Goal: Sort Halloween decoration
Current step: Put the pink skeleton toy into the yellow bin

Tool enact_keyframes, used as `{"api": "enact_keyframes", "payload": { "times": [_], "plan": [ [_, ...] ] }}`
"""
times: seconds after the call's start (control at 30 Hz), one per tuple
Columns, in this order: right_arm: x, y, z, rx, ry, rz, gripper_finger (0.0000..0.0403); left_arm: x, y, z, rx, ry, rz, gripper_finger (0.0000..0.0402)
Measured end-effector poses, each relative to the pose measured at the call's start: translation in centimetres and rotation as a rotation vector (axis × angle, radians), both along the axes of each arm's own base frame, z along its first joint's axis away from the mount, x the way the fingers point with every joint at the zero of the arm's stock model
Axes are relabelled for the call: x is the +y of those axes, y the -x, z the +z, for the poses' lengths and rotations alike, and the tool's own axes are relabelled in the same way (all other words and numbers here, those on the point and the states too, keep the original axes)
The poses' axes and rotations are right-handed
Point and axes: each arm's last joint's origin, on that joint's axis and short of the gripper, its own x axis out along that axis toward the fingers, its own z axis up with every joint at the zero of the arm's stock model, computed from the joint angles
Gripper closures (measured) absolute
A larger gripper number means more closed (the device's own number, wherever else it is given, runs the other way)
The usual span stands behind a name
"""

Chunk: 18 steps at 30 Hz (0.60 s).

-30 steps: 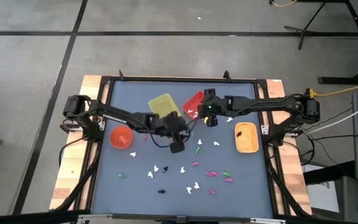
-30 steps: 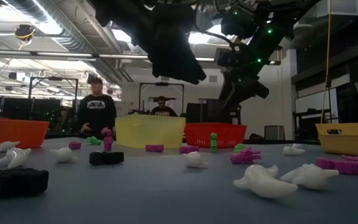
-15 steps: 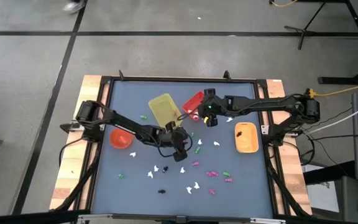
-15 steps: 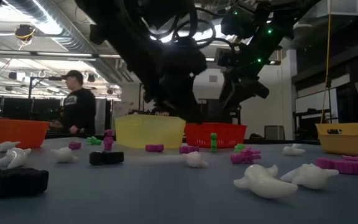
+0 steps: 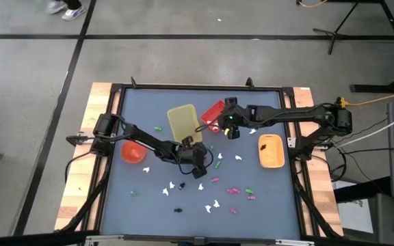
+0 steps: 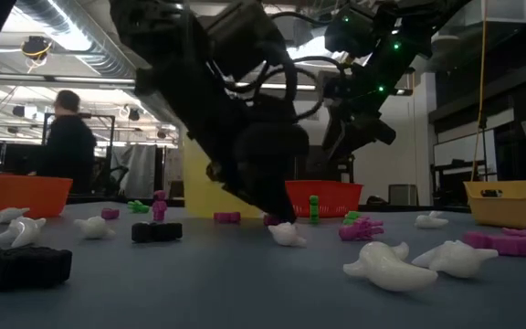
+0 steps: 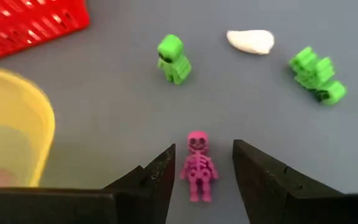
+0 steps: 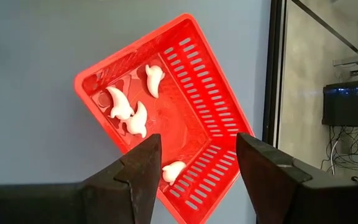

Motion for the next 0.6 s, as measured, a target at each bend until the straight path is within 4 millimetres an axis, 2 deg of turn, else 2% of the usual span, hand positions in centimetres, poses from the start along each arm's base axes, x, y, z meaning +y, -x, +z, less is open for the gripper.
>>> {"api": "enact_keyframes", "payload": {
  "times": [0.6],
  "plan": [
    [0.00,0.00,0.00,0.000,0.000,0.000,0.0196,0.71,-0.05,-0.04,0.006,-0.010,0.011,0.0257]
  ]
}}
